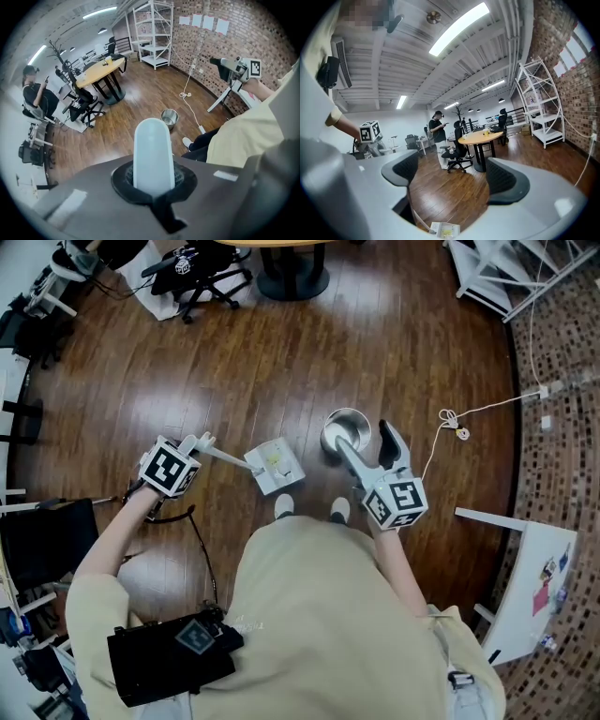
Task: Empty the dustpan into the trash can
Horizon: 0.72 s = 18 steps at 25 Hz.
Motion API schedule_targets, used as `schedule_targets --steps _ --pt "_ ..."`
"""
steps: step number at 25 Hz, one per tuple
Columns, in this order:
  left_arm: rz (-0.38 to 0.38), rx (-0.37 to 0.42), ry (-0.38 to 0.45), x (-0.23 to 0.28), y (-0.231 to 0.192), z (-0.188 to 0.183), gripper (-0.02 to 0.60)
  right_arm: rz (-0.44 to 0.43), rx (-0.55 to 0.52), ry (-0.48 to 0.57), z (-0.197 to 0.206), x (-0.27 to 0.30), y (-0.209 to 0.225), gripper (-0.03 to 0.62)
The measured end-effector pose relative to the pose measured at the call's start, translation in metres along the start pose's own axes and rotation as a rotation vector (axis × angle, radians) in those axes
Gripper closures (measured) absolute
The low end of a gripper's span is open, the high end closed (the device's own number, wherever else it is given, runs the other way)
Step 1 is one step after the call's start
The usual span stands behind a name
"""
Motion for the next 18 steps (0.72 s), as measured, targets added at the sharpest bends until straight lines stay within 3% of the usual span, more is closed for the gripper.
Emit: schedule_targets --steps 7,14,18 --pt "0.029 0.09 0.013 -0.061 0.022 -0.018 0.58 0.04 0.029 0.021 0.006 -0.021 0.014 0.151" --pt "0.073 0.014 0.041 -0.099 0.022 -0.032 0.58 0.08 0.06 0.032 0.013 -0.039 0.024 0.154" --pt "0.077 0.021 0.072 -0.108 0.031 -0.049 0.58 0.108 0.076 0.045 0.017 -0.054 0.031 0.155"
Point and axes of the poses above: the fingertips, and each gripper's own axes: x forward along the fingers, y to its right, z out of its underside, the point moved 8 cm from there along -x, backward along the fingers, and after that the axes turned 12 degrees about -y, right-handed, at the moved point
